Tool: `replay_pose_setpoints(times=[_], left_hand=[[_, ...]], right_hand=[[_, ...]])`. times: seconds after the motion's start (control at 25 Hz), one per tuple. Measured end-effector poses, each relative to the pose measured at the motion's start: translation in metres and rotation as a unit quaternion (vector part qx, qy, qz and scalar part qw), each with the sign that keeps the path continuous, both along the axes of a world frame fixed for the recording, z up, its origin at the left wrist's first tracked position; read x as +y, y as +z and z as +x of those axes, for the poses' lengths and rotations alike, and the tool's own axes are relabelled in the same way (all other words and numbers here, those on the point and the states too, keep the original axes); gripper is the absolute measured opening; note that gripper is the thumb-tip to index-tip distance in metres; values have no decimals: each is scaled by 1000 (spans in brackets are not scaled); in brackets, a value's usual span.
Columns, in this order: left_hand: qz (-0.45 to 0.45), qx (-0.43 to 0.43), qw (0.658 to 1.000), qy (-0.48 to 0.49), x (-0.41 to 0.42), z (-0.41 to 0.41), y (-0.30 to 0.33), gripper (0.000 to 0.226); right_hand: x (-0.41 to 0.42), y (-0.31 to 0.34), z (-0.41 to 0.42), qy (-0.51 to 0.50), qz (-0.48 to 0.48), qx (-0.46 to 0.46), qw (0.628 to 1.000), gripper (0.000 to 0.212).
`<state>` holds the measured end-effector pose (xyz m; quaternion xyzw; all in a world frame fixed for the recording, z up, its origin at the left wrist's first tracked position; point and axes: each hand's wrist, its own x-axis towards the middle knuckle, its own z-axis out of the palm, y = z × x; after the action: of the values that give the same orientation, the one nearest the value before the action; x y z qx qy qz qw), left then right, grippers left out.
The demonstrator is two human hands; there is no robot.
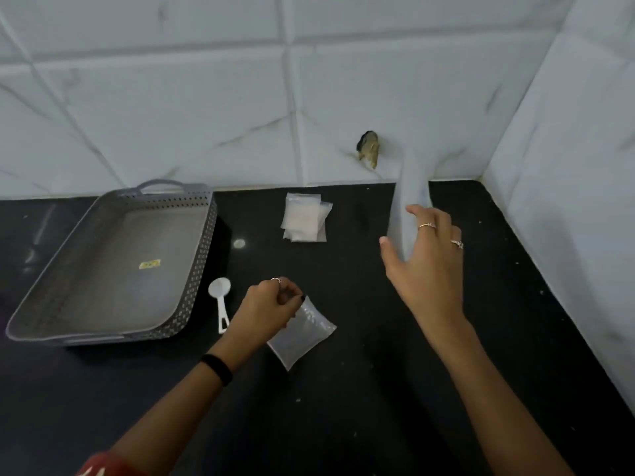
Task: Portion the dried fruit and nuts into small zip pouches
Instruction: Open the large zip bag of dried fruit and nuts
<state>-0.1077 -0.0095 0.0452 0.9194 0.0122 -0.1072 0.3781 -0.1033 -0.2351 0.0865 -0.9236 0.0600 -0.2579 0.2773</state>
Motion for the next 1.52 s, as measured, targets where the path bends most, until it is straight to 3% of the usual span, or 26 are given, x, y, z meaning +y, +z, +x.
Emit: replay_pose_setpoints(times=[0.08, 0.16, 0.44, 0.68, 0.88, 1.0, 1.08, 1.16, 1.32, 1.4, 1.52], left_hand=[[1, -32, 999, -28, -19, 15, 9, 8], [-11, -46, 998, -39, -33, 27, 15, 11], [-66, -13, 996, -66, -67, 68, 15, 14], [-215, 38, 976, -22, -121, 87, 45, 33], [-158, 47, 986, 9, -115, 67, 59, 24], [-176, 97, 979, 6, -93, 30, 53, 18], [-235, 142, 961, 22, -81, 6, 51, 14], [-281, 162, 945, 39, -73, -5, 47, 14], [-339, 173, 924, 49, -69, -10, 35, 18], [-375, 187, 907, 51, -74, -13, 31, 20], [-415, 200, 885, 63, -81, -12, 19, 22]], right_hand=[[-9, -4, 12, -32, -29, 102, 994, 66], [-12, -10, 17, -46, -48, 142, 988, 69], [-12, -14, 27, -75, 41, 178, 980, 39], [-6, 4, 22, -6, 76, 182, 980, 15], [14, 29, -22, 67, 111, 198, 971, 9], [19, 34, -60, 125, 169, 280, 937, 11], [18, 38, -81, 164, 232, 330, 900, 9], [11, 39, -87, 163, 314, 320, 879, 4], [-12, 7, -63, 41, 336, 256, 906, 5], [-19, -7, -46, 28, 386, 310, 868, 7], [-20, -9, -34, 23, 523, 354, 775, 14]])
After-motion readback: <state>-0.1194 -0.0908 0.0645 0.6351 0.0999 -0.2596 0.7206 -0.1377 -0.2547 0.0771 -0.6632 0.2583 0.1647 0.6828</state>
